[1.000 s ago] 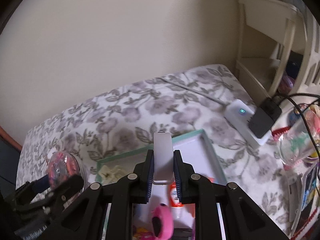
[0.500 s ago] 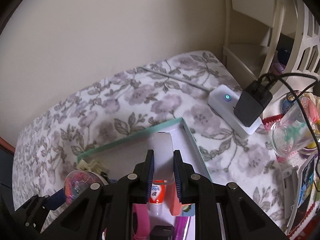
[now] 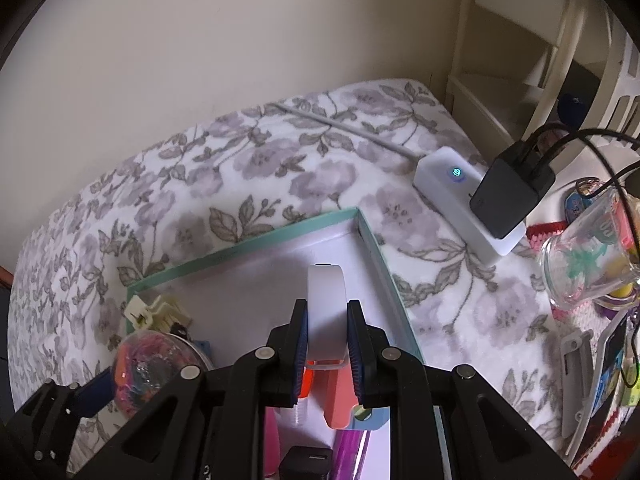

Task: Organize rigid objects
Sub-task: 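Carry the white watch into the lid while left tool carries the ball, then open both tools to drop the watch and ball into the lid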

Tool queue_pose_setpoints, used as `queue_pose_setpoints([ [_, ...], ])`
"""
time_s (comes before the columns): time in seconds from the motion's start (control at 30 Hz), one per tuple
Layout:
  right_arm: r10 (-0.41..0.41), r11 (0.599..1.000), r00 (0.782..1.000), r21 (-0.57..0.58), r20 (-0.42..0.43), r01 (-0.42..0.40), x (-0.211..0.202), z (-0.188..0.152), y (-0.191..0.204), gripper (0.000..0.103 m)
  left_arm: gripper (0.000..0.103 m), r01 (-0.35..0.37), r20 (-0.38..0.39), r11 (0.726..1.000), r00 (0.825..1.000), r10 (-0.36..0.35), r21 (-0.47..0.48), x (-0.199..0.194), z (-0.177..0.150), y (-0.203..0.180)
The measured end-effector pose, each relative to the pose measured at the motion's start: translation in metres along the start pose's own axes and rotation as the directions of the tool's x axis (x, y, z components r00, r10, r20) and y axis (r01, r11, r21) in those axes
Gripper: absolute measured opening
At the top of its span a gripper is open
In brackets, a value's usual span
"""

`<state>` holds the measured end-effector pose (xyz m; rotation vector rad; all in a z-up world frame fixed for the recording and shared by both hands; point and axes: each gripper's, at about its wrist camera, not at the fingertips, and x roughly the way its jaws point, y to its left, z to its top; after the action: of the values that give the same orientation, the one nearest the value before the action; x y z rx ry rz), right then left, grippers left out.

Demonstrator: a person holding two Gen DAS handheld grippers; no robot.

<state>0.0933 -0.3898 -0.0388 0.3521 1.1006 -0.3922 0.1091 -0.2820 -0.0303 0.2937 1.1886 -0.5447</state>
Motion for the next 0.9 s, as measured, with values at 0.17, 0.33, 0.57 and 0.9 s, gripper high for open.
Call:
queue_pose_setpoints([
  [0.17, -0.005, 1.0, 1.0, -0.008, -0.006, 0.005, 0.001, 0.0, 0.002, 0.021, 0.074, -0.001, 0.0, 1.0, 1.0, 0.001, -0.001, 0.0, 0.001, 0.0],
  [0.33, 0.002, 1.0, 1.0, -0.011, -0.016, -0.002, 0.004, -0.001, 0.004, 0.021, 0.074, -0.01, -0.002, 1.0, 1.0, 0.01, 0.003, 0.0, 0.0, 0.0],
  [0.57, 0.003, 1.0, 0.999, -0.017, -0.038, -0.003, 0.002, -0.005, 0.002, 0.021, 0.074, -0.025, -0.006, 1.0, 1.0, 0.025, 0.015, 0.002, 0.0, -0.004],
  [0.9, -0.048, 0.998, 0.994, -0.05, -0.1, 0.043, -0.003, -0.02, 0.005, 0.031, 0.077, -0.026, -0.037, 1.0, 0.999, 0.027, 0.013, -0.001, -0.009, 0.0],
])
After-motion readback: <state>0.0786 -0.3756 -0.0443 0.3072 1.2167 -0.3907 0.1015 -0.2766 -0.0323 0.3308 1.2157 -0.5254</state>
